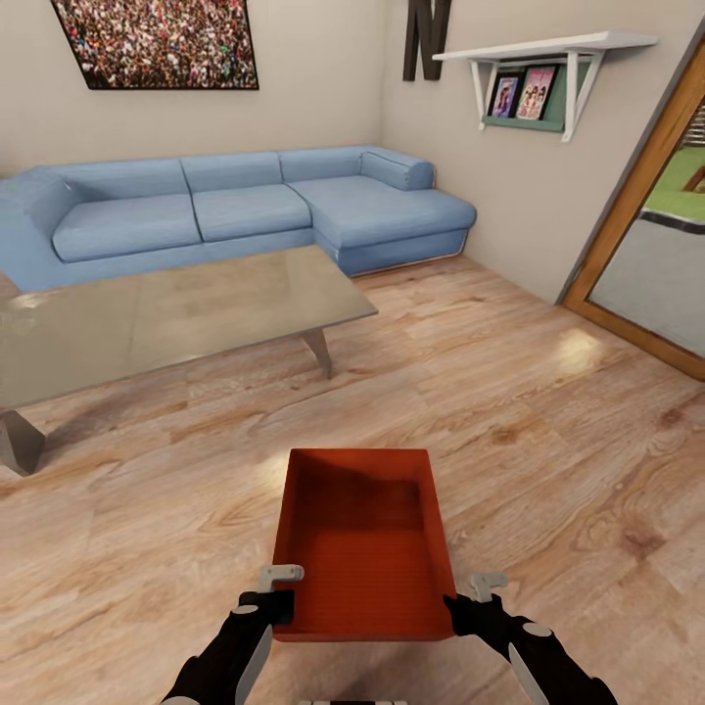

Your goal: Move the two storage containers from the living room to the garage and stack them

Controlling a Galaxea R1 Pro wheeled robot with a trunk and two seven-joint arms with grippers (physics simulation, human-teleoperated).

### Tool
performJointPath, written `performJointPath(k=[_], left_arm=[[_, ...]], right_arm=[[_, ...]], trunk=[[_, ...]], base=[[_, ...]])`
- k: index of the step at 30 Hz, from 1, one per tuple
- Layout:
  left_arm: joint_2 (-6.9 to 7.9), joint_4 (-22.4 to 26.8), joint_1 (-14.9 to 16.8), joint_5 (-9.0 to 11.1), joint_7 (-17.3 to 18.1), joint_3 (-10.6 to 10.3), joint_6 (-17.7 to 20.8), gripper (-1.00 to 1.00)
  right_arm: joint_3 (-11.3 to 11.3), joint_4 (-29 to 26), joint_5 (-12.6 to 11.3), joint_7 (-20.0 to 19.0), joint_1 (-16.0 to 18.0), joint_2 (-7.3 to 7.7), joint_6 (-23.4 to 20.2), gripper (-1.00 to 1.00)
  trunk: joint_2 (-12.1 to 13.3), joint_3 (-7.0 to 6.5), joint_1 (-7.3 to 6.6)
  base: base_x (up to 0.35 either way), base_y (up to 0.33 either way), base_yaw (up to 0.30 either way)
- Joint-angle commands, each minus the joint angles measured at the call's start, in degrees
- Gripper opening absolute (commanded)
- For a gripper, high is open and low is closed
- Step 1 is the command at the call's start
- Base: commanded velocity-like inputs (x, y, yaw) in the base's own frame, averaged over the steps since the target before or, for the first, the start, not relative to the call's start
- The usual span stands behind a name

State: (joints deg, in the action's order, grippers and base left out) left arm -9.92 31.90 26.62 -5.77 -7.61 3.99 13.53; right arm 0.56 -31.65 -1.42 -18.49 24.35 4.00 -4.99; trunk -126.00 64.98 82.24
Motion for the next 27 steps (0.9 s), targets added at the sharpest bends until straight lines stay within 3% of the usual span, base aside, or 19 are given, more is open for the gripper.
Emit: performJointPath(k=[1,27], left_arm=[[-0.08,0.2,0.0,-1.3,-0.2,0.5,0.4,-1.0],[-0.08,0.2,0.0,-1.3,-0.2,0.5,0.4,-1.0]], right_arm=[[0.1,-0.1,0.0,-0.1,0.0,0.05,-0.4,-1.0],[-0.2,-0.1,-0.2,-0.2,0.0,0.05,-0.2,-1.0]], trunk=[[0.4,-0.24,-0.23],[10.8,-7.36,-5.94]], base=[[0.0,0.0,0.0],[0.0,0.0,0.0]])
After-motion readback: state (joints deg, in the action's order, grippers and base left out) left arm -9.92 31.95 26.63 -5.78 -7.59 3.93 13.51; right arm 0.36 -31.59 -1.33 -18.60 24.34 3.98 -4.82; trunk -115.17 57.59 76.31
